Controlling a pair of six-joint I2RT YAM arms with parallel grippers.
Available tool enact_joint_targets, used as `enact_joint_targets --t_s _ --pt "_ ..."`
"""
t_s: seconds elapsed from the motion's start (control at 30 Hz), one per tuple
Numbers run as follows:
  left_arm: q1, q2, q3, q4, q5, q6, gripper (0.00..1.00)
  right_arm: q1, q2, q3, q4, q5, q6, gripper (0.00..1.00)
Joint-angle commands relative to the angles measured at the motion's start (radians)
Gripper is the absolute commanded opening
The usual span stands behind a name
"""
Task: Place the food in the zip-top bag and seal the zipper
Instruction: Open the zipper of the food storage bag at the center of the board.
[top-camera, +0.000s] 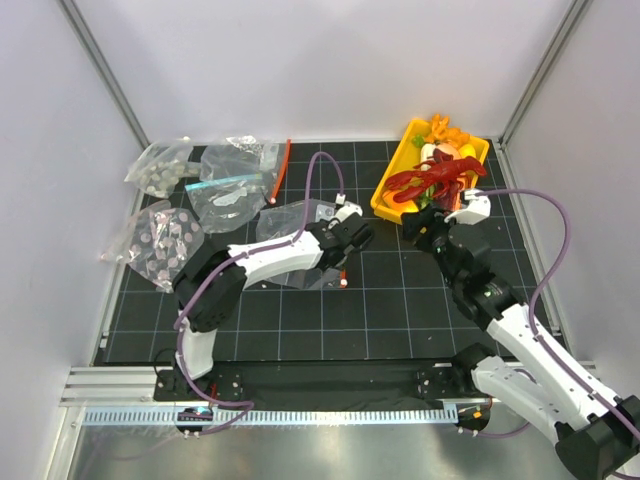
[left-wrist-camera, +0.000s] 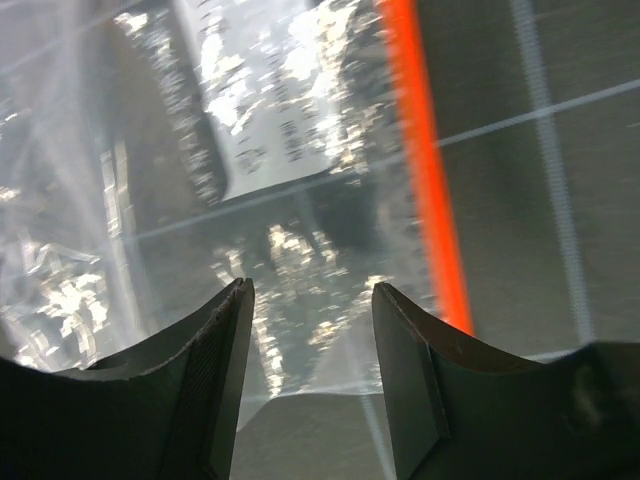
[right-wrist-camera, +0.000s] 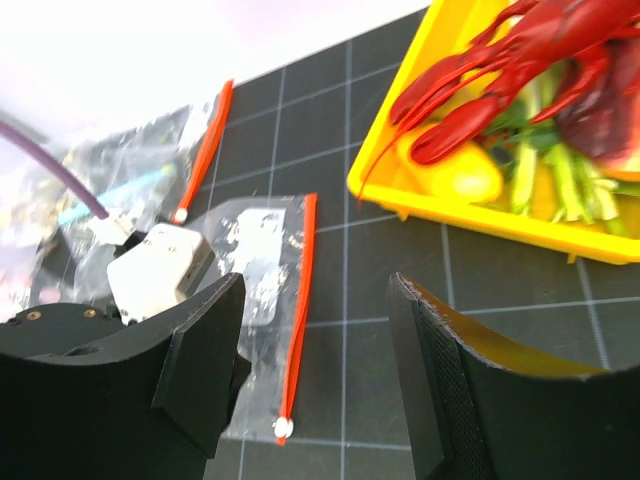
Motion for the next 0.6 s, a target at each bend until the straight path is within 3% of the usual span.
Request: enact_joint_targets --t_s 0.0,0.3,0.57 --pt "0.001 0.021 0.059 0.073 0.088 -0.004 0.55 0.000 -0.029 -0.024 0.034 0.110 0.024 0.66" --pt "-0.043 0.020 0.056 0.082 0.058 0.014 0.64 0.000 -0.029 -0.020 0.035 0.102 0.021 0.66" --pt "-0.051 0.086 0.112 0.047 0.053 0.016 0.57 0.000 -0.058 -0.032 0.042 0.116 0.018 0.66"
